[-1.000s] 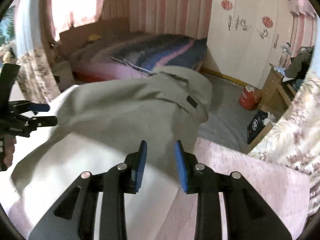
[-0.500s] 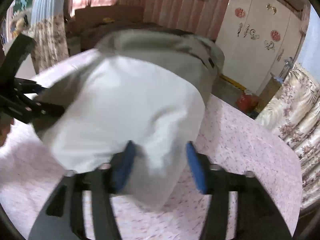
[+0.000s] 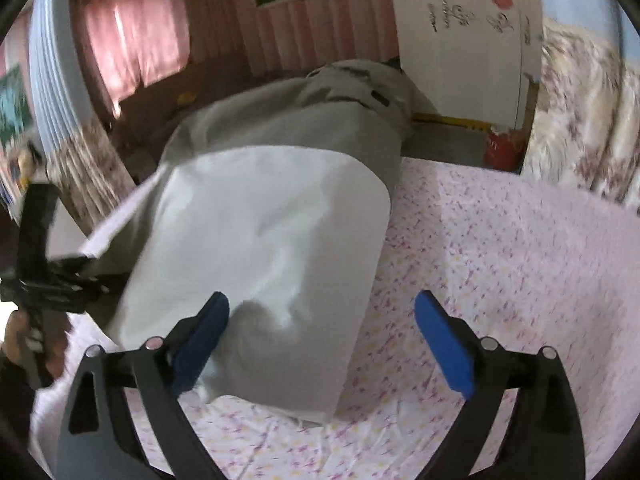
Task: Fold large clothes
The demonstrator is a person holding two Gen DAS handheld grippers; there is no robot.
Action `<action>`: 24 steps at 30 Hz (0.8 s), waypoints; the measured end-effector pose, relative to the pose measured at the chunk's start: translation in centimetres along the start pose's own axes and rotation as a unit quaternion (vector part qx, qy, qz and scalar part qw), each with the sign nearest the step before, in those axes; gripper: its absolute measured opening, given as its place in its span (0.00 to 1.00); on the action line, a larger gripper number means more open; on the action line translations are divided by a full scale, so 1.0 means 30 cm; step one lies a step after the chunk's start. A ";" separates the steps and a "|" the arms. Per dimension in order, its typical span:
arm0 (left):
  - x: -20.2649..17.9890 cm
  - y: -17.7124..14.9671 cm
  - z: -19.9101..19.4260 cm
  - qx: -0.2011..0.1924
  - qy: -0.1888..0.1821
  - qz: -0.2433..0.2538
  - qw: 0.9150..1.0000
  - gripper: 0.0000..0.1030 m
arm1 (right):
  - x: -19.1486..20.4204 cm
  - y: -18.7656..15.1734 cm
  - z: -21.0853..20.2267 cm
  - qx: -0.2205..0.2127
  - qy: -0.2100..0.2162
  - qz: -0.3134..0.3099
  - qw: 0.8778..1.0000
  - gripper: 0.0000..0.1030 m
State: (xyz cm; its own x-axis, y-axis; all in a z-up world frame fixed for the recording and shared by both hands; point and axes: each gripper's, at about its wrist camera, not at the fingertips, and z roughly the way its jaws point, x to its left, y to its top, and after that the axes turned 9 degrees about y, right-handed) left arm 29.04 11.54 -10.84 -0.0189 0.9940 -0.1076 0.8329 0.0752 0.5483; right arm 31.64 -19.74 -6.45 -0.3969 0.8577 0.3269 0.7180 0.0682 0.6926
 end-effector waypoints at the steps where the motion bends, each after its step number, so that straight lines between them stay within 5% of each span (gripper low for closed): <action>1: 0.001 0.003 0.004 0.003 -0.005 -0.008 1.000 0.97 | -0.009 -0.002 0.009 -0.002 0.006 0.013 1.000 0.94; 8: 0.008 0.024 0.080 0.019 -0.072 -0.097 0.993 0.97 | -0.081 -0.029 0.104 -0.001 0.052 0.094 0.994 0.96; 14: -0.091 0.051 0.098 0.000 -0.028 -0.014 1.000 0.97 | -0.017 -0.025 0.191 0.023 0.047 0.054 0.997 0.95; 20: -0.181 0.054 0.090 -0.021 0.007 0.068 0.997 0.71 | 0.059 -0.014 0.210 0.009 0.025 0.007 1.000 0.69; 24: -0.246 0.078 0.060 -0.046 0.034 0.087 0.995 0.49 | 0.096 0.053 0.127 -0.036 0.055 0.000 0.998 0.48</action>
State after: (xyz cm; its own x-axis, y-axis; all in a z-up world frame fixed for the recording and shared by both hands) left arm 32.12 4.25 -10.25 0.0811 0.9954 0.0505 0.7723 -0.0948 0.6282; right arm 33.82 -15.21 -6.84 -0.4602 0.7961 0.3929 0.6762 0.0277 0.7362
